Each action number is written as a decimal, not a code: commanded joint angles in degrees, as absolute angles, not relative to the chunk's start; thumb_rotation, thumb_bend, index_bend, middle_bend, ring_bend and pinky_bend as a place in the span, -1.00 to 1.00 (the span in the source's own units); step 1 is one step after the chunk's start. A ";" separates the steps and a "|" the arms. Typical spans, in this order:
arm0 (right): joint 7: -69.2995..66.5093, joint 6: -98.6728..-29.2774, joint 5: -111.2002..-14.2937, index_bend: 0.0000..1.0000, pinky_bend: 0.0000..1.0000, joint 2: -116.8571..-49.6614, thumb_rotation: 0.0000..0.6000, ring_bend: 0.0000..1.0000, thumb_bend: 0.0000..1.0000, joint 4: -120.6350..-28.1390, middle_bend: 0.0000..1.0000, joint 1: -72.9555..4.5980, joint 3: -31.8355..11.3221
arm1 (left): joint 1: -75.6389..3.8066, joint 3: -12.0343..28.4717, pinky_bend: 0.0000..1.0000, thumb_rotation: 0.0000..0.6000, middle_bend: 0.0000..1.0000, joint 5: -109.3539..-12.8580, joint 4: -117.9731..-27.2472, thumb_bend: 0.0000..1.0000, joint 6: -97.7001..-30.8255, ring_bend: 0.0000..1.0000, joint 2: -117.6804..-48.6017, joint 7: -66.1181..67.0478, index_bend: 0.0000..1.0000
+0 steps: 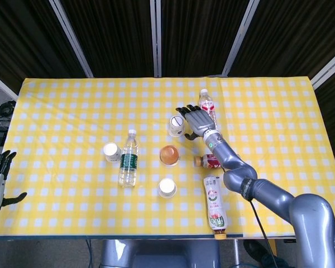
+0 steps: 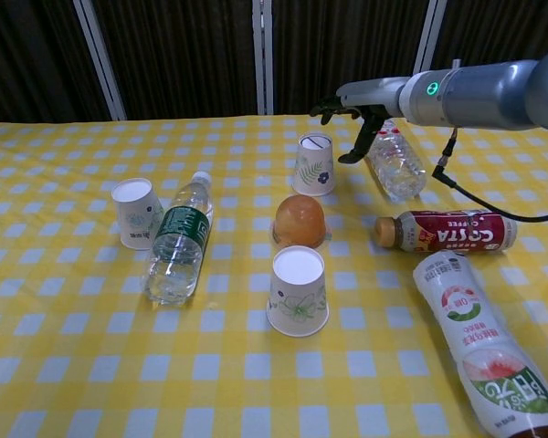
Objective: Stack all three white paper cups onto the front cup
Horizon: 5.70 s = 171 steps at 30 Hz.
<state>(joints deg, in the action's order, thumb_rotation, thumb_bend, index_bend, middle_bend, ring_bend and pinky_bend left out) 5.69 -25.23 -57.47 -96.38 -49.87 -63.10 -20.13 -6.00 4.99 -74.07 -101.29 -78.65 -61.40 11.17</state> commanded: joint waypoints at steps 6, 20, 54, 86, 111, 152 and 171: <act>1.98 -22.17 -57.31 -0.71 -0.53 -104.35 1.00 -0.74 -0.47 -38.30 -0.58 -67.22 -20.10 | -6.66 5.33 -1.00 1.00 -1.00 -72.18 -100.33 -1.00 -77.56 -1.00 -61.90 11.72 -1.00; -9.39 -29.29 -65.99 -0.35 -0.27 -107.60 1.00 -0.25 -0.35 -34.55 -0.13 -66.92 -19.95 | -6.73 5.20 -1.00 1.00 -1.00 -71.82 -100.36 -1.00 -78.16 -1.00 -62.20 12.25 -1.00; -5.58 -46.68 -83.54 -0.34 -0.26 -69.25 1.00 -0.25 -0.32 -98.73 -0.13 -49.38 -8.27 | -6.61 2.67 -1.00 1.00 -1.00 -76.72 -102.49 -1.00 -78.50 -1.00 -60.85 10.21 -1.00; 13.00 -49.47 -84.08 -0.45 -0.44 -77.50 1.00 -0.57 -0.35 -99.77 -0.57 -49.75 -6.33 | -6.22 1.86 -1.00 1.00 -1.00 -77.47 -103.20 -1.00 -78.89 -1.00 -60.00 9.32 -1.00; 16.06 -51.71 -86.16 -0.83 -0.98 -74.16 1.00 -1.00 -0.71 -101.65 -1.00 -47.19 -2.88 | -6.26 1.81 -1.00 1.00 -1.00 -77.63 -103.15 -1.00 -79.01 -1.00 -59.96 9.01 -1.00; 12.06 -86.43 -90.80 -1.00 -1.00 -67.59 1.00 -1.00 -1.00 -93.26 -1.00 -15.81 2.09 | -38.49 11.43 -0.64 1.00 -0.78 -73.76 -87.20 -0.98 -48.75 -0.76 -77.05 18.25 -0.74; 10.04 -84.77 -91.16 -1.00 -1.00 -66.69 1.00 -1.00 -1.00 -92.69 -1.00 -14.94 -0.07 | -42.45 10.05 -0.20 1.00 -0.47 -66.72 -78.15 -0.64 -48.74 -0.42 -85.59 23.59 -0.48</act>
<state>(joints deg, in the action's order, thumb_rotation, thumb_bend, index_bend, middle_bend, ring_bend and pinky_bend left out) 10.04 -84.79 -91.14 -66.70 -92.68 -14.96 -0.05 -42.36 10.17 -66.88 -78.35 -48.67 -85.43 23.50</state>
